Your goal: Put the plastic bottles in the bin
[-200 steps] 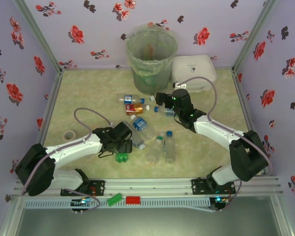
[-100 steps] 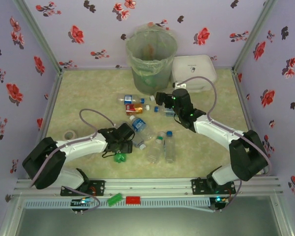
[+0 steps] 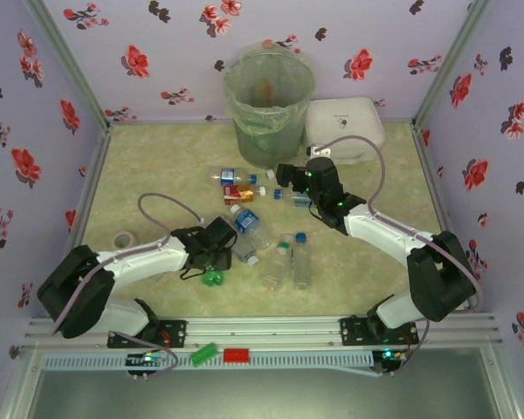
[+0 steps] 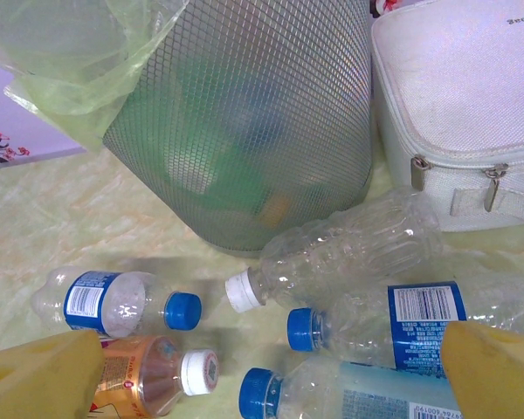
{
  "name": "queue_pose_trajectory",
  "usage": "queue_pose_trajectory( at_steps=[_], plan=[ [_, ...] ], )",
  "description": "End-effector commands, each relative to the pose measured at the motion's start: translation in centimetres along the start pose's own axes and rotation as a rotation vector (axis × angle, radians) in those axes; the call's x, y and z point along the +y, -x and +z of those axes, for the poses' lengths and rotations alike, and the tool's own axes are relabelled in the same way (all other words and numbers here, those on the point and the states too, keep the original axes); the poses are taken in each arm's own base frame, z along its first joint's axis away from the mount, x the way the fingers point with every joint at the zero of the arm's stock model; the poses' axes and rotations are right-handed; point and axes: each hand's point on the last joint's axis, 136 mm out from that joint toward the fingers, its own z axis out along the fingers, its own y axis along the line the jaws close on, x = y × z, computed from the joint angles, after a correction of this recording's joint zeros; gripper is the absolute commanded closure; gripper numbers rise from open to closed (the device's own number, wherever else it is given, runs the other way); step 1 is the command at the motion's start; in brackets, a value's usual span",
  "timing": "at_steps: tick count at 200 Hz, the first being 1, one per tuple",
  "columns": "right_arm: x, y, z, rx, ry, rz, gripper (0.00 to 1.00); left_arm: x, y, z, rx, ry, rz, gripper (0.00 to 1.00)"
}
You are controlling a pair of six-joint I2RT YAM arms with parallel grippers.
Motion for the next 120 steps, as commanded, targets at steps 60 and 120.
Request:
queue_pose_trajectory(
  at_steps=[60,120],
  plan=[
    [0.1,0.4,0.1,-0.012,-0.013,-0.003,0.00,3.9,12.7,-8.9,-0.509,-0.033,-0.189,0.45],
    [0.2,-0.3,0.0,0.015,-0.001,-0.001,0.00,2.1,26.0,-19.2,-1.012,-0.155,-0.175,0.54]
  ],
)
